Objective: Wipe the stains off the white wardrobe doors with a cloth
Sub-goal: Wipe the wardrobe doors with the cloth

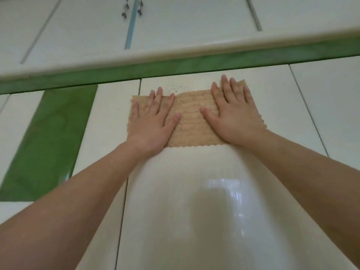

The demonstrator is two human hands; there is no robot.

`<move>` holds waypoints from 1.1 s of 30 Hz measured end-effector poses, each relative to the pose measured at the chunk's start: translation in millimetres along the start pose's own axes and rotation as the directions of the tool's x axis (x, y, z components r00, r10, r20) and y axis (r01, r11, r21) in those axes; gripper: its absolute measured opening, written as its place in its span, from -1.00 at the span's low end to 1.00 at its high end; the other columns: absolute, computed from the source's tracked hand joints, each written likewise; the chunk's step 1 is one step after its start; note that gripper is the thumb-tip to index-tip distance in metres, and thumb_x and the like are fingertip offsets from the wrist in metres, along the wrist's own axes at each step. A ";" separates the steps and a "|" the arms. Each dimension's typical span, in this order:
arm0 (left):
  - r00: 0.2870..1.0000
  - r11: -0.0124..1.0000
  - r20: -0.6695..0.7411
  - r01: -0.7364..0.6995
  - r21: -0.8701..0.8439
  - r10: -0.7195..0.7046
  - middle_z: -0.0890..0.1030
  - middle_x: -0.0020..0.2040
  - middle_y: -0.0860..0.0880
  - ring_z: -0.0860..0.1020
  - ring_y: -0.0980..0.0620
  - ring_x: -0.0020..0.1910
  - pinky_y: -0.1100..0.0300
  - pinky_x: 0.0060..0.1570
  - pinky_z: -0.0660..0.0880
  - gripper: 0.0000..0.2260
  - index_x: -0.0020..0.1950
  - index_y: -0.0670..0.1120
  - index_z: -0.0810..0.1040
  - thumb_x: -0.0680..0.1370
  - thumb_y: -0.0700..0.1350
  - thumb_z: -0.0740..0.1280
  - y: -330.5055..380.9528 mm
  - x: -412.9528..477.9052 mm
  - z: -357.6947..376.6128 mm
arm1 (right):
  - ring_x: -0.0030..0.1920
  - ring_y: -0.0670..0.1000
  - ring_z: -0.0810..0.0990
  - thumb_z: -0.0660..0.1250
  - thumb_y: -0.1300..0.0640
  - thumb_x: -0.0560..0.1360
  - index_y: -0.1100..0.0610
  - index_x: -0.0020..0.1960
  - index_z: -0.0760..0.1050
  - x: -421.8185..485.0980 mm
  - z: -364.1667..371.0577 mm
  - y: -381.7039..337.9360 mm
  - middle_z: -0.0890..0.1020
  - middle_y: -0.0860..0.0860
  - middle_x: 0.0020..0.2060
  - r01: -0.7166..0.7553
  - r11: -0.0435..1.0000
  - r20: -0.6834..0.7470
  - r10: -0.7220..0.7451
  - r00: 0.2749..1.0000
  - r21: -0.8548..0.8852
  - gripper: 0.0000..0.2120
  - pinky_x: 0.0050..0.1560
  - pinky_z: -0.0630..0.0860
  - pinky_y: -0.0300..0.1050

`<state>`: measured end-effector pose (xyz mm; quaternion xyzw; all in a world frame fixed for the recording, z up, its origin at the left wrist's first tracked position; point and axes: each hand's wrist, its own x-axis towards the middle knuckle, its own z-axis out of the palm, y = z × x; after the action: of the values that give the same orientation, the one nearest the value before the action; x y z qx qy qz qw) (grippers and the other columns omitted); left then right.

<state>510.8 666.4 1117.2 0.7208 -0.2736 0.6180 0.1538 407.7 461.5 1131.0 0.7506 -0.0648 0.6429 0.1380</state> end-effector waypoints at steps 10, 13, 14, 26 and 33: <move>0.999 0.999 -0.036 -0.022 0.047 0.024 -0.26 0.68 0.05 -0.26 0.03 0.65 -0.18 0.58 -0.28 -0.42 0.66 0.20 -0.14 0.66 0.32 -0.15 -31.0 100.3 -19.8 | 0.66 0.08 -0.30 -0.14 -0.37 0.64 0.05 0.69 -0.19 96.4 -5.7 -11.3 -0.26 0.11 0.66 -0.008 0.999 -0.069 0.006 0.998 -0.036 -0.22 0.64 -0.30 0.13; 0.999 0.999 -0.037 -0.022 0.037 0.023 -0.26 0.68 0.06 -0.27 0.02 0.65 -0.20 0.58 -0.28 -0.41 0.66 0.20 -0.13 0.66 0.33 -0.15 -35.1 101.8 -20.8 | 0.66 0.09 -0.31 -0.14 -0.37 0.63 0.04 0.69 -0.19 101.0 -5.7 -16.7 -0.27 0.12 0.66 -0.023 0.999 -0.061 0.021 0.998 -0.038 -0.22 0.63 -0.31 0.14; 0.999 0.999 -0.037 -0.017 0.035 0.019 -0.26 0.68 0.07 -0.27 0.02 0.65 -0.20 0.58 -0.27 -0.41 0.66 0.20 -0.12 0.65 0.34 -0.14 -35.9 98.6 -20.2 | 0.66 0.09 -0.31 -0.14 -0.37 0.63 0.03 0.69 -0.19 99.0 -5.8 -18.0 -0.27 0.12 0.66 -0.012 0.999 -0.056 0.010 0.998 -0.039 -0.23 0.63 -0.31 0.14; 0.999 1.000 -0.040 0.017 -0.004 -0.017 -0.21 0.69 0.04 -0.24 0.01 0.66 -0.20 0.59 -0.26 -0.41 0.67 0.17 -0.16 0.66 0.31 -0.19 -35.0 -53.8 2.9 | 0.67 0.06 -0.27 -0.17 -0.38 0.63 -0.07 0.69 -0.17 -34.7 9.9 -51.4 -0.23 0.07 0.67 0.059 0.998 -0.010 -0.059 0.998 -0.018 -0.27 0.64 -0.30 0.11; 0.999 0.997 -0.022 0.046 -0.057 -0.048 -0.20 0.69 0.01 -0.25 -0.01 0.66 -0.23 0.57 -0.28 -0.40 0.68 0.12 -0.17 0.67 0.29 -0.19 -16.0 -189.9 28.9 | 0.67 0.05 -0.25 -0.10 -0.33 0.66 -0.07 0.69 -0.14 -151.1 19.9 -69.1 -0.20 0.05 0.68 0.075 0.996 0.025 -0.074 0.997 -0.038 -0.31 0.65 -0.23 0.15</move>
<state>527.0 701.9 928.4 0.7151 -0.2720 0.6147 0.1916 420.7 509.5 971.3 0.7573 -0.0511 0.6268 0.1758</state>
